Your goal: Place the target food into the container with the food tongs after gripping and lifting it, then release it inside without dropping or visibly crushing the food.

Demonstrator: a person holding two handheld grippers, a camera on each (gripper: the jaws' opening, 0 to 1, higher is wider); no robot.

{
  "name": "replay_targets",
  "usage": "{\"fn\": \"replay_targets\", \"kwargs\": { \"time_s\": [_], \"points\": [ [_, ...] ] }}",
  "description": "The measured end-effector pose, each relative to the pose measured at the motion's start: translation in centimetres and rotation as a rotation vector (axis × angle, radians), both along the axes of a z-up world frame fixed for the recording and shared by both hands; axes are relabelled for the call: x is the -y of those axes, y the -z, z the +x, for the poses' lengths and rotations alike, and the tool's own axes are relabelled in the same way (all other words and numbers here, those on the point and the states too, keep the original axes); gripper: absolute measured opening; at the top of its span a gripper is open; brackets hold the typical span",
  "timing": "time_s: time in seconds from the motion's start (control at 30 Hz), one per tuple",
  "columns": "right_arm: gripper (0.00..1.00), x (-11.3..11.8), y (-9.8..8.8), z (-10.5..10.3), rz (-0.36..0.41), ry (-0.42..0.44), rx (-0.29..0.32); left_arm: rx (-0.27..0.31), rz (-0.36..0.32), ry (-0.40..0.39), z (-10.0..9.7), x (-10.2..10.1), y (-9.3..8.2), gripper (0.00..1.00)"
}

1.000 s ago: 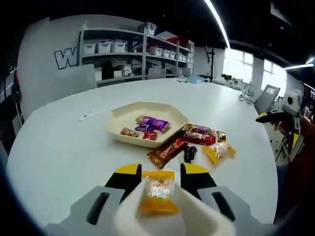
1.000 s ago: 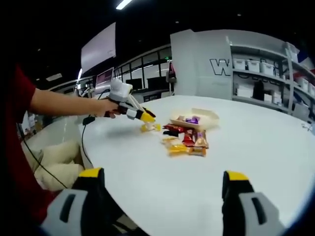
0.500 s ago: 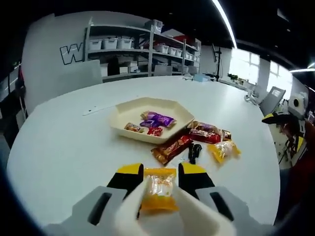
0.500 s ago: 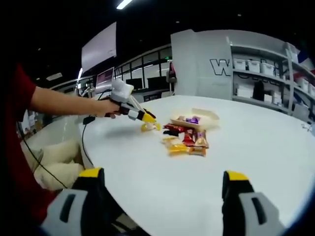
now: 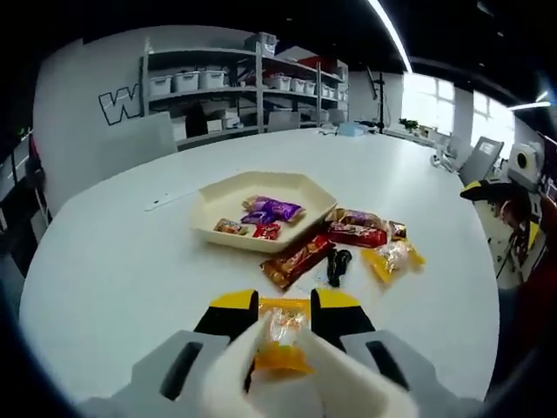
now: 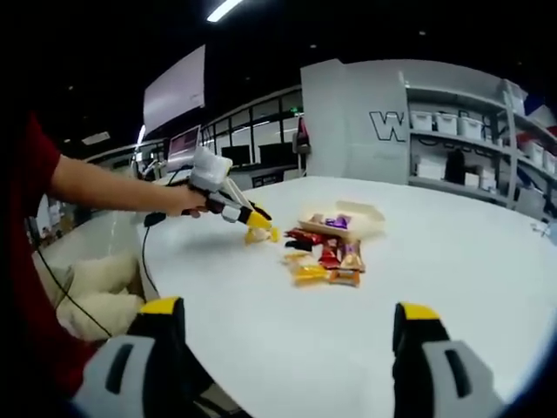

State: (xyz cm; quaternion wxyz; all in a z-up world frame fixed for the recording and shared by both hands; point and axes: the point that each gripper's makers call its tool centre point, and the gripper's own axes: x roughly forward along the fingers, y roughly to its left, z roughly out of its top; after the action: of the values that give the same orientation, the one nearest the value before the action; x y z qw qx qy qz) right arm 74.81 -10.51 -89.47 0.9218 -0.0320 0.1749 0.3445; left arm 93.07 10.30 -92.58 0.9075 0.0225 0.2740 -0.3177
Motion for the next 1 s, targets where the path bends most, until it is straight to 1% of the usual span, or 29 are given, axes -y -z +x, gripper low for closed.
{"fn": "replay_targets", "kwargs": {
  "time_s": [0.03, 0.07, 0.1, 0.13, 0.17, 0.23, 0.27, 0.33, 0.37, 0.57, 0.6, 0.67, 0.73, 0.87, 0.9, 0.93, 1.0],
  "points": [
    [0.99, 0.2, 0.0, 0.1, 0.000, 0.003, 0.002, -0.016, -0.014, -0.011, 0.1, -0.1, -0.1, 0.20],
    [0.99, 0.6, 0.0, 0.3, 0.006, 0.017, -0.005, 0.019, 0.016, 0.040, 0.0, 0.1, -0.1, 0.20],
    [0.99, 0.7, 0.0, 0.3, 0.010, 0.020, -0.006, 0.041, 0.039, 0.061, -0.1, 0.2, -0.2, 0.19],
    [0.99, 0.8, -0.2, 0.4, 0.012, 0.019, -0.003, 0.043, 0.054, 0.068, -0.3, 0.1, -0.2, 0.19],
    [0.99, 0.9, -0.3, 0.4, 0.013, 0.020, -0.002, 0.031, 0.039, 0.064, -0.4, 0.2, -0.4, 0.19],
    [0.99, 1.2, -0.9, 0.6, 0.031, 0.033, 0.002, 0.035, 0.035, 0.065, -0.3, 0.1, -0.8, 0.19],
    [0.99, 1.3, -1.0, 0.6, 0.032, 0.037, 0.007, 0.037, 0.014, 0.052, -0.1, 0.0, -1.4, 0.19],
    [0.99, 1.3, -1.3, 0.6, 0.051, 0.043, 0.010, 0.029, 0.006, 0.052, -0.2, 0.1, -1.8, 0.19],
    [0.99, 1.2, -1.3, 0.6, 0.053, 0.044, 0.011, 0.046, 0.021, 0.057, -0.1, 0.2, -2.1, 0.19],
    [0.99, 1.2, -1.3, 0.3, 0.053, 0.050, 0.013, 0.058, 0.023, 0.067, 0.3, 0.2, -3.3, 0.20],
    [0.99, 1.2, -1.3, 0.2, 0.052, 0.050, 0.013, 0.053, 0.020, 0.070, 0.4, 0.3, -3.3, 0.20],
    [0.99, 1.4, -1.2, 0.0, 0.051, 0.053, 0.012, 0.062, 0.026, 0.073, 0.4, 0.4, -3.7, 0.20],
    [0.99, 1.6, -1.2, 0.0, 0.053, 0.060, 0.009, 0.061, 0.023, 0.076, 0.6, 0.5, -4.0, 0.20],
    [0.99, 2.3, -1.1, 0.2, 0.057, 0.079, 0.004, 0.082, 0.021, 0.075, 1.4, 0.4, -5.1, 0.20],
    [0.99, 2.4, -1.1, 0.2, 0.055, 0.081, 0.004, 0.077, 0.016, 0.075, 1.5, 0.5, -5.3, 0.20],
    [0.99, 2.5, -1.2, 0.2, 0.053, 0.082, 0.005, 0.090, 0.021, 0.073, 1.8, 0.5, -5.6, 0.20],
    [0.99, 2.6, -1.2, 0.3, 0.052, 0.084, 0.007, 0.090, 0.015, 0.072, 2.2, 0.6, -6.0, 0.21]
  ]
}}
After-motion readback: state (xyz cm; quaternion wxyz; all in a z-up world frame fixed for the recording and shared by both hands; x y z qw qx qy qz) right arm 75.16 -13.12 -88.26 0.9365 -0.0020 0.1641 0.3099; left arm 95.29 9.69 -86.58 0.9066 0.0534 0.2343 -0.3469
